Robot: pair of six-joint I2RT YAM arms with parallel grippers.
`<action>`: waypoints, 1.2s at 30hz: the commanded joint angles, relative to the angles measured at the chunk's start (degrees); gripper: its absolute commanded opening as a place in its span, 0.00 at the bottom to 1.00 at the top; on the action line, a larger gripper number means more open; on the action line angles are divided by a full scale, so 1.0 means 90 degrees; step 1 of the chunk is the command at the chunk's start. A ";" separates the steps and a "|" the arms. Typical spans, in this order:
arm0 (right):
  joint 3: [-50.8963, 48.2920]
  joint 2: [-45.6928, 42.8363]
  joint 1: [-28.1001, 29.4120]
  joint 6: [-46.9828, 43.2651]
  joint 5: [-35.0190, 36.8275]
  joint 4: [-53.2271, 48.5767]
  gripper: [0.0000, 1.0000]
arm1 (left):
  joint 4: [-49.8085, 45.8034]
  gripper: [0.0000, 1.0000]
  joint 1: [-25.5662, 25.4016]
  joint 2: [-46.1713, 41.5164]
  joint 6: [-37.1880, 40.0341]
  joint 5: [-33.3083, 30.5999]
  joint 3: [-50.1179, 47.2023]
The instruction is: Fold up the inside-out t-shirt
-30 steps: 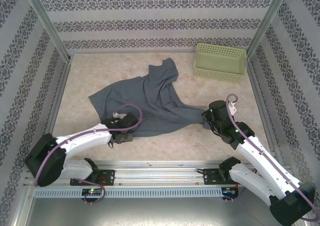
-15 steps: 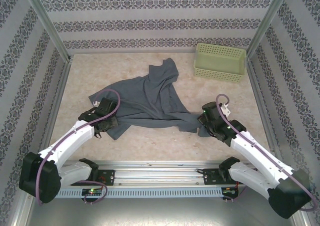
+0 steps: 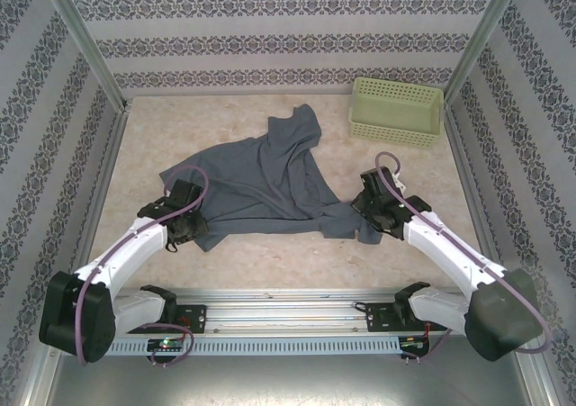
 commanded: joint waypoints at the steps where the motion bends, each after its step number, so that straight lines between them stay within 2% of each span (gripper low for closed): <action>1: 0.0262 0.0192 -0.0045 -0.0276 -0.0212 0.0158 0.00 | 0.0160 0.33 0.0298 0.0118 0.0046 0.0010 -0.0047; 6: 0.0286 0.0177 -0.0177 -0.0368 -0.0141 0.0118 0.00 | 0.0157 0.34 0.0817 -0.0168 0.0082 -0.0130 -0.0202; 10: 0.0284 0.0126 -0.0219 -0.0396 -0.0205 0.0136 0.00 | 0.0305 0.28 0.0867 -0.0155 0.0158 0.0115 -0.0234; 17: 0.0436 0.0350 -0.0230 -0.0501 -0.0398 0.0242 0.01 | 0.0635 0.03 0.0869 -0.0117 0.0168 0.0890 -0.0374; 20: 0.0526 0.0492 -0.0354 -0.0707 -0.0517 0.0251 0.04 | 0.0426 0.00 0.0864 -0.0365 0.0142 0.0886 -0.0204; 24: 0.0851 0.0803 -0.0793 -0.1423 -0.0754 -0.0074 0.18 | -0.0056 0.00 0.0880 -0.1032 0.0100 0.0521 0.0317; 27: 0.1136 0.1028 -0.1075 -0.1971 -0.0779 -0.0592 0.32 | -0.0331 0.00 0.0998 -0.1486 0.0057 0.0095 0.0733; 30: 0.1199 0.0970 -0.1105 -0.2334 -0.0816 -0.0972 0.48 | -0.0311 0.00 0.1209 -0.1639 0.0076 0.0070 0.0968; 36: 0.0348 0.0088 -0.0753 -0.2049 -0.0899 -0.1264 0.53 | -0.0339 0.00 0.1404 -0.1196 0.0079 0.0201 0.1156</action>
